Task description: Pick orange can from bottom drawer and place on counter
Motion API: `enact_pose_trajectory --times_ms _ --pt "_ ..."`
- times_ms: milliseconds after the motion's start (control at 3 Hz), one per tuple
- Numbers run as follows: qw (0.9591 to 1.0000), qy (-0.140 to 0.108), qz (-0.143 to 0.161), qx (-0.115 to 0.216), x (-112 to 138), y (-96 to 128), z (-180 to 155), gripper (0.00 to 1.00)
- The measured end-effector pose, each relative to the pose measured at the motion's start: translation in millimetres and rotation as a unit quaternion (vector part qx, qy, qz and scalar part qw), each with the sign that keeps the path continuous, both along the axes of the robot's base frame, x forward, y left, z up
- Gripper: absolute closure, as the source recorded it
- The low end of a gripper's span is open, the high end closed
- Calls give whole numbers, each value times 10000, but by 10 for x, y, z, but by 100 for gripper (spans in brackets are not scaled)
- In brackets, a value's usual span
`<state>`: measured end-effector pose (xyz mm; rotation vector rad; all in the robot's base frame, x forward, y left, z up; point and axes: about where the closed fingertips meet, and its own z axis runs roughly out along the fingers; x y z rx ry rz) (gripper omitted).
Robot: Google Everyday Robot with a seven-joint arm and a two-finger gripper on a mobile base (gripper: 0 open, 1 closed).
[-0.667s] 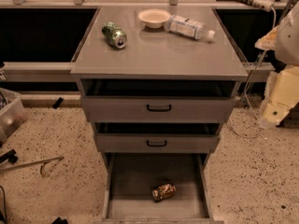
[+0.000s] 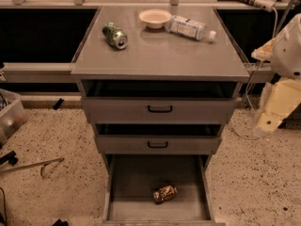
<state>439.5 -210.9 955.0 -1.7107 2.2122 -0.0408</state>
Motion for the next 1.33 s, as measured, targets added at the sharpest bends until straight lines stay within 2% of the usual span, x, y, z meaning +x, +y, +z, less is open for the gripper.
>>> enact_pose_trajectory --times_ms 333,667,1000,1333 --pt "9992 86 19 391 -9 172 -524 0" --pt "9962 67 26 862 2 410 -1311 0" --pt "9962 67 26 863 2 410 -1312 0" --pt "9950 2 -42 994 31 452 -1608 0"
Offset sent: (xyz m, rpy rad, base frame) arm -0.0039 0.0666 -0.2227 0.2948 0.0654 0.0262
